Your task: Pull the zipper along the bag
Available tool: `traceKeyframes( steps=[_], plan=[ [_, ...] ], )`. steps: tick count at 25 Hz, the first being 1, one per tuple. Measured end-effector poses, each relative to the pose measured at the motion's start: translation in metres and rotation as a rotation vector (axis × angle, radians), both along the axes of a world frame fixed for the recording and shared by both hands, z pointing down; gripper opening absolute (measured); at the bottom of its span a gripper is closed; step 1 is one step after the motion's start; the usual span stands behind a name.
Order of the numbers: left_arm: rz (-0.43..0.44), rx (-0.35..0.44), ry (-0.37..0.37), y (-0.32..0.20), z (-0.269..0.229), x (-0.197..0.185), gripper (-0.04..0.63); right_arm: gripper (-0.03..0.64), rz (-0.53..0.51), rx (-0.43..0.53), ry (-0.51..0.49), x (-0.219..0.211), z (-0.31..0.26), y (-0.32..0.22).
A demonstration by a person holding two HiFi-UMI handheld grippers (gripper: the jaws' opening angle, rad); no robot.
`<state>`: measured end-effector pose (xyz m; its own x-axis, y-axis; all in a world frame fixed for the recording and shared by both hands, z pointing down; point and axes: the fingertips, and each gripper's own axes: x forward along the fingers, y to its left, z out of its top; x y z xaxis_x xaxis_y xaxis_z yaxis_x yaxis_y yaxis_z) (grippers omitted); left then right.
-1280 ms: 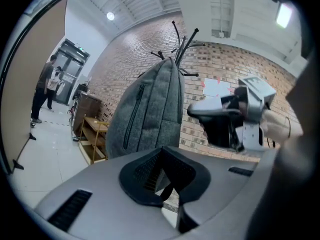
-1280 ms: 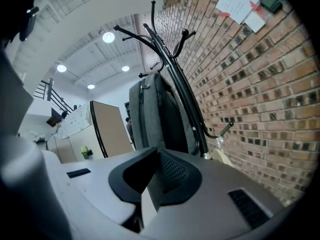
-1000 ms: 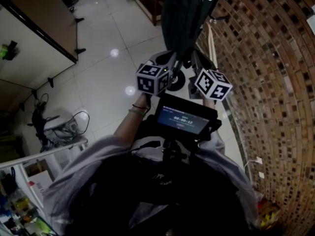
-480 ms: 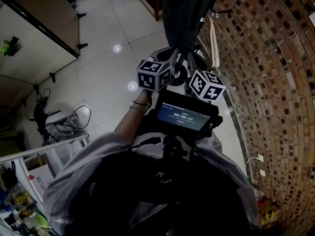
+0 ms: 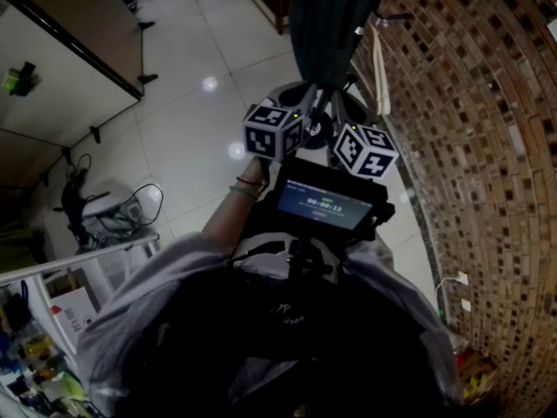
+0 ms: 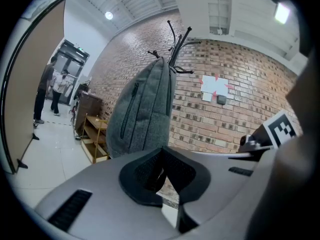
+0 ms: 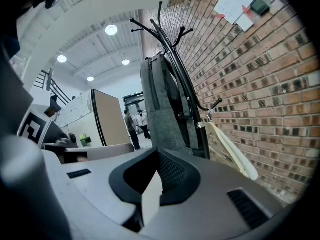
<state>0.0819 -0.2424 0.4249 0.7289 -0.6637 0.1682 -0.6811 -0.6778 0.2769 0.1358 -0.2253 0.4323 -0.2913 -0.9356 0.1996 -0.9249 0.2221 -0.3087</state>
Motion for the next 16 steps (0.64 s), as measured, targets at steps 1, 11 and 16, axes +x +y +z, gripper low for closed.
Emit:
traceKeyframes(
  steps=[1, 11, 16],
  plan=[
    [0.0, 0.0, -0.001, 0.0005, 0.0003, -0.0001, 0.008, -0.003, 0.001, 0.001, 0.001, 0.0002, -0.0002, 0.0004],
    [-0.009, -0.003, 0.0, 0.0027, 0.0016, -0.0004, 0.008, -0.003, -0.004, -0.001, 0.01, 0.0003, 0.0006, 0.0028],
    [-0.011, -0.001, 0.003, 0.0047, 0.0012, -0.0005, 0.008, -0.003, -0.002, -0.004, 0.007, 0.0014, 0.0008, 0.0044]
  ],
)
